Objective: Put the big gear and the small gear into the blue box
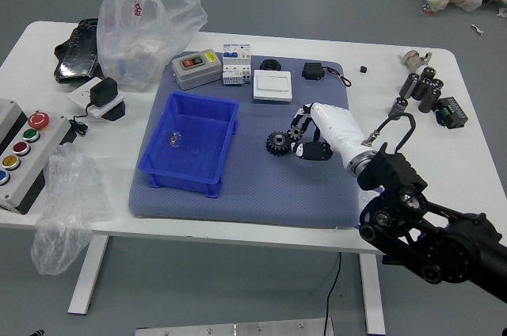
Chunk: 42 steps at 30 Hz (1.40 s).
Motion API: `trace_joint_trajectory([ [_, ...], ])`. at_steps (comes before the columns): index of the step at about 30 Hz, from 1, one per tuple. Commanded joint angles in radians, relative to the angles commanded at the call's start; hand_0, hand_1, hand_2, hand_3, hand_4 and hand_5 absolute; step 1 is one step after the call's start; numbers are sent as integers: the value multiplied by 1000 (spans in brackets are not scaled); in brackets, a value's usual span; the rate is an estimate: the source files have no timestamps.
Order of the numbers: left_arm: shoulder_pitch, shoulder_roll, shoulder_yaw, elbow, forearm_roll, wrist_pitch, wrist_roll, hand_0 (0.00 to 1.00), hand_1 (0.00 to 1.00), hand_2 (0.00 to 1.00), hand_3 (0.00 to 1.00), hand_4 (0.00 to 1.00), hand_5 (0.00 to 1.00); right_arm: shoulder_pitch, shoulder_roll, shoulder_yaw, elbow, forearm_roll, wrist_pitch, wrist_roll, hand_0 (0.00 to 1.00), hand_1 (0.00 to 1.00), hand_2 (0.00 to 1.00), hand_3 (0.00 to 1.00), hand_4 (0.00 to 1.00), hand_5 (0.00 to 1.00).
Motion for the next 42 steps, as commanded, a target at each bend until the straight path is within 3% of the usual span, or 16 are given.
trace_joint_trajectory([
  [7,-1,-5,-22,-3,30,-1,14,664,617,609,757,745,647,160,76,-145,-20,31,25,-7,214,308,418,378,654,155],
  [12,0,-2,-22,-3,30,0,15,664,617,609,756,746,647,273,132,-260,-85,93,31,7,216,313,418,379,663,174],
  [14,2,-1,-23,-3,30,0,16,664,617,609,756,746,647,308,149,-299,-110,115,29,13,216,313,418,379,663,174],
  [15,4,-1,-25,-4,30,1,17,664,617,609,757,746,646,327,160,-321,-124,129,28,17,226,359,483,443,670,189],
  [20,7,-1,-20,-4,25,1,16,664,617,609,757,746,646,373,194,-402,-164,165,52,7,226,359,483,443,670,189],
  [21,7,-1,-18,-4,24,0,14,664,617,609,756,744,646,377,199,-411,-167,167,60,2,536,754,791,733,710,266],
  [23,6,-2,-16,-3,22,0,13,664,617,609,756,744,646,381,208,-423,-173,169,68,-5,536,754,791,733,710,266],
  [26,5,-2,-15,-3,23,0,12,664,617,609,756,744,646,384,215,-434,-176,170,74,-10,536,754,791,733,710,266],
  [27,5,-3,-14,-3,22,0,12,664,617,609,756,745,646,384,217,-436,-176,170,74,-10,651,838,851,819,725,291],
  [36,6,-7,-14,-3,21,0,12,664,617,609,757,744,645,371,210,-402,-155,142,52,8,657,839,853,824,726,272],
  [42,7,-10,-12,-3,20,0,11,664,618,609,757,744,645,314,153,-279,-122,103,14,15,630,812,830,810,706,252],
])
